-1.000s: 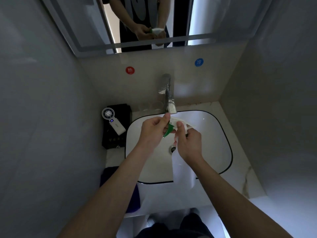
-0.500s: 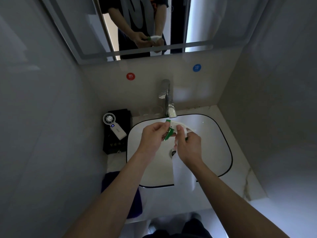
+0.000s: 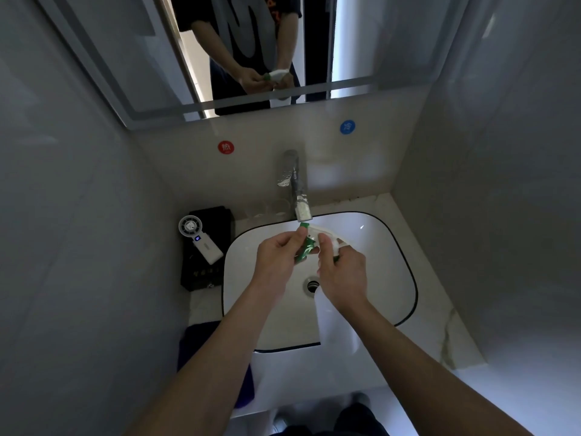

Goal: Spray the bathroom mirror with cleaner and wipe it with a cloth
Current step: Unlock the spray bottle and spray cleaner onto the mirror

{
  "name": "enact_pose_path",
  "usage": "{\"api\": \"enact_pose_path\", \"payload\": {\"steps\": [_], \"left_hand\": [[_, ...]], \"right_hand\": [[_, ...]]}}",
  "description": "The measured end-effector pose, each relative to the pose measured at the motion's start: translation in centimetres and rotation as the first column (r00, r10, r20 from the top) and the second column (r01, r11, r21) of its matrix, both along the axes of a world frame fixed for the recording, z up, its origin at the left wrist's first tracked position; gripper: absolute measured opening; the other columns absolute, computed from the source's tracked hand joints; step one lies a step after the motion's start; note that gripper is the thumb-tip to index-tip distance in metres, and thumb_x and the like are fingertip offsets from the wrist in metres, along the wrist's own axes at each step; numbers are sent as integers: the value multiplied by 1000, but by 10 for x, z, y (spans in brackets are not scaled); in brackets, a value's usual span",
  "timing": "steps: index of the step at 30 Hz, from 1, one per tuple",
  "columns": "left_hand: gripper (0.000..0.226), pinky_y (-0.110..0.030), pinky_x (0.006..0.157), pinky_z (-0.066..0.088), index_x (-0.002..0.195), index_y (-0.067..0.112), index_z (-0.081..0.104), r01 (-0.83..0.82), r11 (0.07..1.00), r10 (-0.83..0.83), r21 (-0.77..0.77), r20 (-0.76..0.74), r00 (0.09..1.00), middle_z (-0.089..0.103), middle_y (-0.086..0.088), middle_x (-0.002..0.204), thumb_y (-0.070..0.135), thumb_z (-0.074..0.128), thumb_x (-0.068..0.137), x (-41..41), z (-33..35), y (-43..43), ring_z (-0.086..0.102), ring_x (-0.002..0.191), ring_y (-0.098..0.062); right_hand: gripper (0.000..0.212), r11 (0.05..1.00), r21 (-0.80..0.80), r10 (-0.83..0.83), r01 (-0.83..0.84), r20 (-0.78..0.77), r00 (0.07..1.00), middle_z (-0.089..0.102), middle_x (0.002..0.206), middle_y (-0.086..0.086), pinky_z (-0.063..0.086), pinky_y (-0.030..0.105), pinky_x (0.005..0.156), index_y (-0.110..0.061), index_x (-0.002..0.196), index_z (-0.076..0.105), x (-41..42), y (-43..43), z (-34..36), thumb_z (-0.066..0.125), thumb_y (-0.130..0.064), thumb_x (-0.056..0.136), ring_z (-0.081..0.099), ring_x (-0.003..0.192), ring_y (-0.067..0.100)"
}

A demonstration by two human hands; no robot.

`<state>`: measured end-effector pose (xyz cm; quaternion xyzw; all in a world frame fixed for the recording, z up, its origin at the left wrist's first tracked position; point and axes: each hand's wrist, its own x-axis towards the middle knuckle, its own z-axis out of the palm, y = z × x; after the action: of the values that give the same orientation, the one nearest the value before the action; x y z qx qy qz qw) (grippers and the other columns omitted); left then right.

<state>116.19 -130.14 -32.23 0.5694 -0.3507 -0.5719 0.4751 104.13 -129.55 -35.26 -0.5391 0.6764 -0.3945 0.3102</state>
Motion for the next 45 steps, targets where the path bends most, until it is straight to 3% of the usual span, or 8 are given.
{"api": "enact_pose_path", "payload": {"steps": [9, 14, 18, 22, 27, 31, 38, 45], "left_hand": [[30, -34, 88, 57, 100, 3, 78, -3, 1000, 4, 31, -28, 1000, 76, -23, 108, 30, 65, 98, -7, 2, -9, 73, 93, -23], [36, -35, 100, 54, 114, 9, 76, 23, 999, -23, 48, -2, 1000, 80, -6, 111, 33, 52, 106, -8, -2, -6, 72, 112, -20], [49, -33, 111, 44, 126, 23, 71, 233, 973, -231, -8, 99, 968, 74, 7, 128, -2, 51, 90, -6, -7, 2, 60, 130, -11], [99, -43, 121, 37, 148, 16, 53, 403, 915, -399, 20, 198, 895, 62, -2, 145, -8, 45, 52, -7, -12, 2, 51, 141, -21], [88, -30, 110, 45, 151, 22, 44, 526, 841, -539, 124, 279, 795, 50, 8, 152, -27, 47, 79, -2, -4, 4, 45, 143, -4], [118, -31, 110, 46, 162, 40, 14, 621, 740, -673, 259, 295, 678, 37, 18, 158, 15, 89, 74, 1, -24, 20, 46, 139, -6], [60, -31, 100, 53, 123, 54, 52, 600, 711, -699, 368, 277, 659, 64, 21, 123, 32, 88, 80, -4, -58, 44, 63, 112, -4], [97, -37, 104, 54, 143, 45, 43, 550, 785, -619, 284, 364, 696, 54, 12, 141, 53, 94, 61, -18, -69, 37, 57, 126, -12]], "right_hand": [[90, 1000, 0, 11, -11, -39, 999, 67, 75, 7, 39, 23, 60, -8, 85, 70, -8, -1, -4, 16, -80, 83, 65, 74, 24], [52, 997, -29, 71, -71, -13, 997, 66, 95, -10, 48, 21, 69, -26, 121, 65, -16, 1, 6, 39, -64, 96, 64, 82, 6], [50, 982, -63, 168, -176, -110, 980, 48, 129, -14, 50, 26, 84, -35, 145, 47, -30, -2, 11, 55, -43, 96, 56, 103, 5], [30, 951, -92, 287, -294, -74, 955, 54, 131, -5, 49, 33, 96, -22, 128, 58, -28, -4, 11, 55, -24, 98, 50, 113, 11], [16, 936, -110, 347, -336, 112, 931, 65, 112, -5, 47, 19, 87, -20, 115, 63, -30, -8, 17, 60, -24, 100, 60, 103, 8], [7, 952, -99, 303, -289, 175, 937, 67, 89, -7, 47, 13, 70, -25, 98, 64, -26, -5, 17, 59, -29, 100, 63, 83, 7], [34, 976, -61, 217, -210, 164, 962, 60, 69, 11, 46, 33, 60, -9, 76, 59, -23, -7, 15, 54, -31, 101, 57, 64, 26], [35, 985, -45, 168, -164, 98, 981, 56, 64, 2, 42, 24, 56, -17, 71, 54, -20, -10, 13, 52, -33, 102, 50, 56, 13]]}}
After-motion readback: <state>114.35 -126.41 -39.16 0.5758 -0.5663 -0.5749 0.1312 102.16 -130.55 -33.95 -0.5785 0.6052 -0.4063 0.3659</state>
